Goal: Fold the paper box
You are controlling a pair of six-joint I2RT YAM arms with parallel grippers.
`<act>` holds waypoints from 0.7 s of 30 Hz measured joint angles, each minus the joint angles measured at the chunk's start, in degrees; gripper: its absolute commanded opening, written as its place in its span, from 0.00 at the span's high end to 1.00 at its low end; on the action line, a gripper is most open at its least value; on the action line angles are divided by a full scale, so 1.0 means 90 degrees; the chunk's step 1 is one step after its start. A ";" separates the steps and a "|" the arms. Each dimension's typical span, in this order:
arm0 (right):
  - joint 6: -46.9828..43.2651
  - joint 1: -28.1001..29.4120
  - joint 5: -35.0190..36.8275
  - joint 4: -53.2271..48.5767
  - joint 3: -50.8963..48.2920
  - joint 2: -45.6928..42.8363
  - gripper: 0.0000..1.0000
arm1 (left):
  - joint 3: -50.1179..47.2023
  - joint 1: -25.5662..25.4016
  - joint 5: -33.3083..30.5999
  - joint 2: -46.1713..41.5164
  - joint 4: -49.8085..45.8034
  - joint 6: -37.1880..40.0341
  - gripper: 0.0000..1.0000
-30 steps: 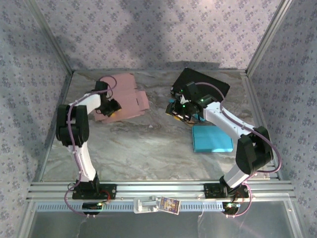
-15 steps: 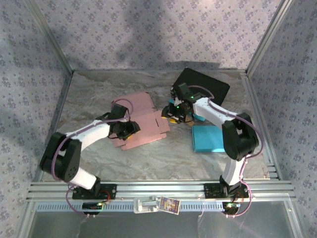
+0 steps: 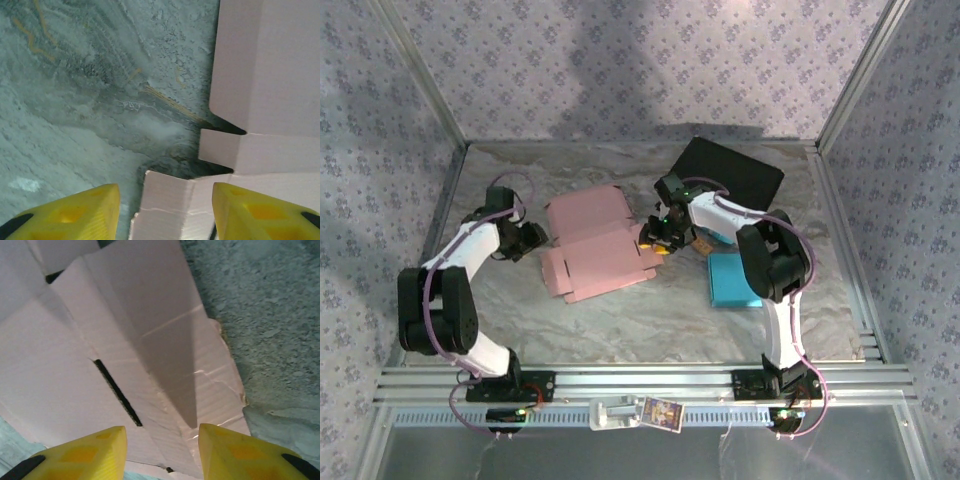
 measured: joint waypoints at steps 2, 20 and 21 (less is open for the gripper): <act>-0.0005 -0.0019 -0.0002 -0.0024 0.0000 0.0029 0.57 | 0.0000 0.0000 0.0107 0.0182 0.0073 0.0403 0.48; -0.0313 -0.0177 -0.0034 -0.0277 0.0236 0.0410 0.59 | -0.0695 0.0075 0.1112 0.0527 0.0831 0.1710 0.46; -0.0318 -0.0192 -0.0053 -0.0282 0.0243 0.0415 0.59 | -0.0724 0.0080 0.1183 0.0527 0.0845 0.1707 0.46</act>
